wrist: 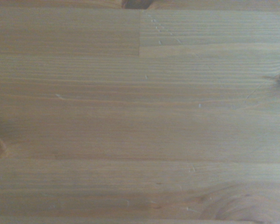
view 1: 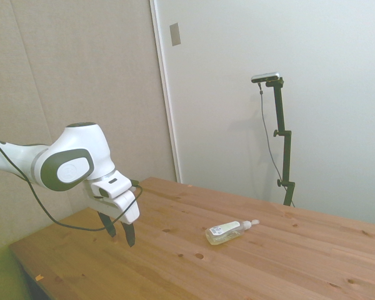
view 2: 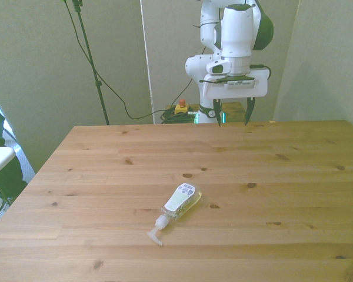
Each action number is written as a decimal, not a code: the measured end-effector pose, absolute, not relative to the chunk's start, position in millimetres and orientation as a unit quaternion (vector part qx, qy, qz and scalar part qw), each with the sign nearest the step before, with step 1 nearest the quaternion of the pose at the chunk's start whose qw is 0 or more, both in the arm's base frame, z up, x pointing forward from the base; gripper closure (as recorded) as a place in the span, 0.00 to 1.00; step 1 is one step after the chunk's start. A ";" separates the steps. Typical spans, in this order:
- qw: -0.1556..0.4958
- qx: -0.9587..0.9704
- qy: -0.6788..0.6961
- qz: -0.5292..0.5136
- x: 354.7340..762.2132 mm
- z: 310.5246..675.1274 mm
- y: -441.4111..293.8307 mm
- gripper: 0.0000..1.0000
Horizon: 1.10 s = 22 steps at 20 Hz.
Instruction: Stand the sanitizer
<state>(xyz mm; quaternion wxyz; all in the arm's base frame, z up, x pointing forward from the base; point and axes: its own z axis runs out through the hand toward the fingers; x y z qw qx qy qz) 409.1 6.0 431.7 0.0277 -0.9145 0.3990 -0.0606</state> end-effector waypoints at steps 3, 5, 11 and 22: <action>0.028 -0.912 0.404 -0.063 409.8 431.4 4.4 0.00; 0.033 -0.903 0.422 -0.076 411.9 434.8 -7.6 0.00; 0.041 -0.870 0.475 -0.123 451.3 469.3 -75.9 0.00; 0.034 -0.831 0.531 -0.165 598.3 487.4 -130.0 0.00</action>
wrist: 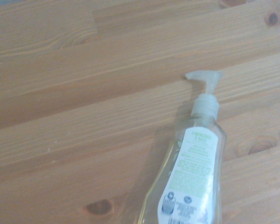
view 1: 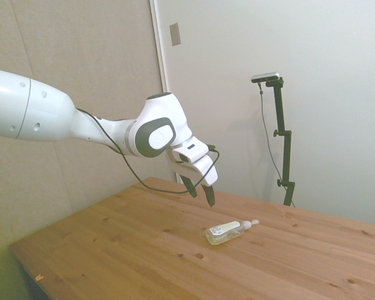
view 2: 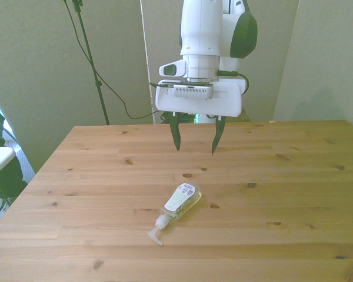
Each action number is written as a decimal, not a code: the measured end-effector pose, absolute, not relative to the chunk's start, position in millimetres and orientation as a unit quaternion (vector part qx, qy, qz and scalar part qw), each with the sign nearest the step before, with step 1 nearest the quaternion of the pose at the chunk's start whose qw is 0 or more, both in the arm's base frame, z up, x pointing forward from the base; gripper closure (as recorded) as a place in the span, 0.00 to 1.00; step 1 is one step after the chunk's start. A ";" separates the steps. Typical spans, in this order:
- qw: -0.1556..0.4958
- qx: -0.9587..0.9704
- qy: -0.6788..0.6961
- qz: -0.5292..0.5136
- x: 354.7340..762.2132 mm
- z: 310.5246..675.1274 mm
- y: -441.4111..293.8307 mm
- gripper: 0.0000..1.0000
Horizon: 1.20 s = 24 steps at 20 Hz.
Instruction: Stand the sanitizer
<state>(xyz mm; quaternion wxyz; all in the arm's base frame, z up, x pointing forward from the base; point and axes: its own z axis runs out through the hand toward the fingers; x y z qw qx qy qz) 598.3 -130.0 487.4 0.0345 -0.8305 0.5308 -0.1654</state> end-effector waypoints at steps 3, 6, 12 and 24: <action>0.037 -0.813 0.551 -0.185 616.9 473.2 -150.0 0.00; 0.038 -0.790 0.577 -0.203 636.5 456.1 -177.5 0.00; 0.048 -0.768 0.604 -0.207 677.0 422.5 -199.9 0.00; 0.043 -0.769 0.608 -0.193 710.9 371.0 -203.3 0.00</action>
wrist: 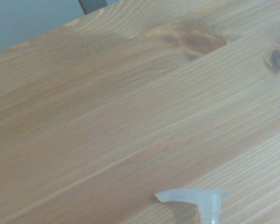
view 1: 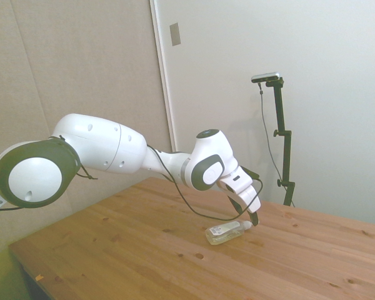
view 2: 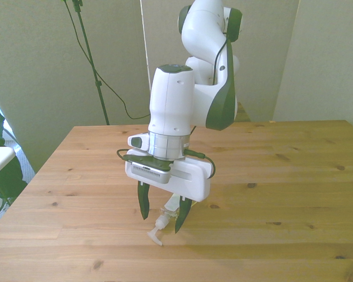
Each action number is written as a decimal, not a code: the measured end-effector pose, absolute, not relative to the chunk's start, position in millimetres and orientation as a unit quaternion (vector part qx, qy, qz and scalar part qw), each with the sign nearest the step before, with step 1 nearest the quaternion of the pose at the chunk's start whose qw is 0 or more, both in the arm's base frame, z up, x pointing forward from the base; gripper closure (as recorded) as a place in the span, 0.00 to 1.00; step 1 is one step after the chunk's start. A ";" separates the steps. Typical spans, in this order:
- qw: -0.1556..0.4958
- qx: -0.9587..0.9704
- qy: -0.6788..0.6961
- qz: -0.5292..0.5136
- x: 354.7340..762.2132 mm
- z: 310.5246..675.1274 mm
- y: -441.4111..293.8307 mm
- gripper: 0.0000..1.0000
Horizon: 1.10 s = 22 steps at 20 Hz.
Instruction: Stand the sanitizer
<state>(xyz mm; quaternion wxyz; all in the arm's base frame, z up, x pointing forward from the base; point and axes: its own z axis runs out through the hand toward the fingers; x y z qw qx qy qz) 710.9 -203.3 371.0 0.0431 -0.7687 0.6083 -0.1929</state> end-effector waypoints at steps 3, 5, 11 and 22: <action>0.042 -0.769 0.609 -0.191 711.4 366.9 -203.3 0.00; 0.041 -0.770 0.609 -0.189 712.6 364.3 -203.3 0.00; 0.036 -0.771 0.610 -0.183 720.0 352.7 -204.8 1.00; 0.025 -0.766 0.620 -0.167 720.8 349.9 -213.7 1.00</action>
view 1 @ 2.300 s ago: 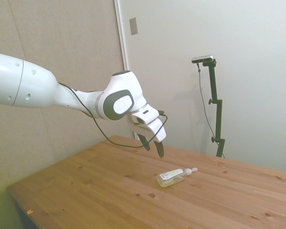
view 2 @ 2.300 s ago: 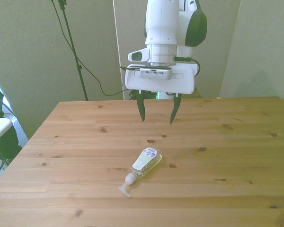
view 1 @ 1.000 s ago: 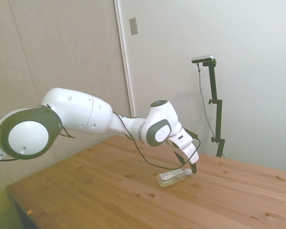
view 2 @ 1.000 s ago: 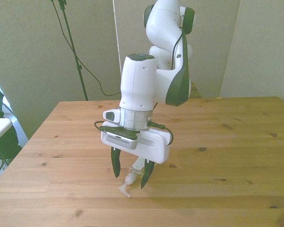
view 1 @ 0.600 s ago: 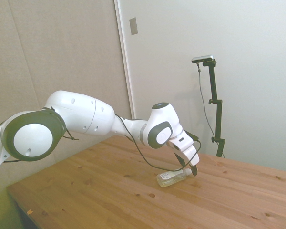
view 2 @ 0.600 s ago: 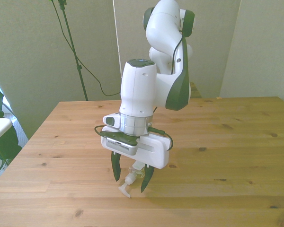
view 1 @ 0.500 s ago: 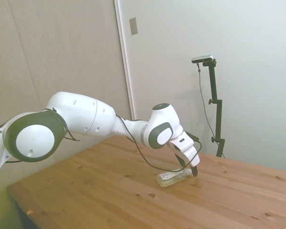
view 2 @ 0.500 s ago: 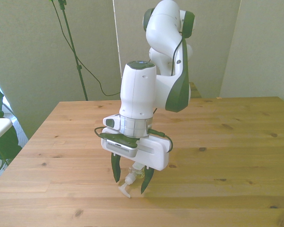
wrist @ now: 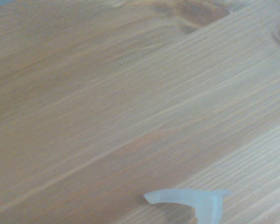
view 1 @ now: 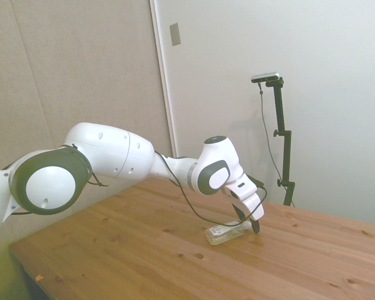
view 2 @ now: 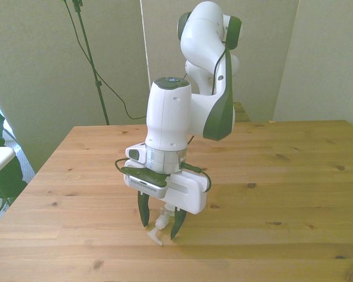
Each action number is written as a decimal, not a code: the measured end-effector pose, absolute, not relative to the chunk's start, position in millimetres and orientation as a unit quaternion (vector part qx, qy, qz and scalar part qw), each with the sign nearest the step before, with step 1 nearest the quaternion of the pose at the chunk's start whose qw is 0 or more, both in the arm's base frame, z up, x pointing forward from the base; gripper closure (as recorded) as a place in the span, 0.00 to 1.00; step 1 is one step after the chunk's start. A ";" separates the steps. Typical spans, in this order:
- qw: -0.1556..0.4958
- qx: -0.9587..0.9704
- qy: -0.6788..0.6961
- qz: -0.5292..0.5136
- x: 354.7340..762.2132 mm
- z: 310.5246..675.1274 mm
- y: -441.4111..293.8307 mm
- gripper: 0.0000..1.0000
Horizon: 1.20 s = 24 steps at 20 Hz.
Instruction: Stand the sanitizer
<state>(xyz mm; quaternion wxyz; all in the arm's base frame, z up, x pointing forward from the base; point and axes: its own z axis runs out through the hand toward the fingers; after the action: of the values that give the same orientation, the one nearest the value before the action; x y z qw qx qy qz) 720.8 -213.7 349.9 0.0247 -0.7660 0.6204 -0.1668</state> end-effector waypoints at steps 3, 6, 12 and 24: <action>0.022 -0.764 0.623 -0.165 719.3 349.8 -217.5 1.00; 0.021 -0.763 0.625 -0.164 717.8 349.7 -221.9 1.00; 0.021 -0.760 0.629 -0.163 716.0 349.8 -227.7 1.00; 0.045 -0.742 0.634 -0.214 721.7 384.0 -210.9 1.00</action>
<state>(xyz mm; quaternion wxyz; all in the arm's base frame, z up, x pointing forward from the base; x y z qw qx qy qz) 721.7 -210.9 384.0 0.0450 -0.7418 0.6341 -0.2135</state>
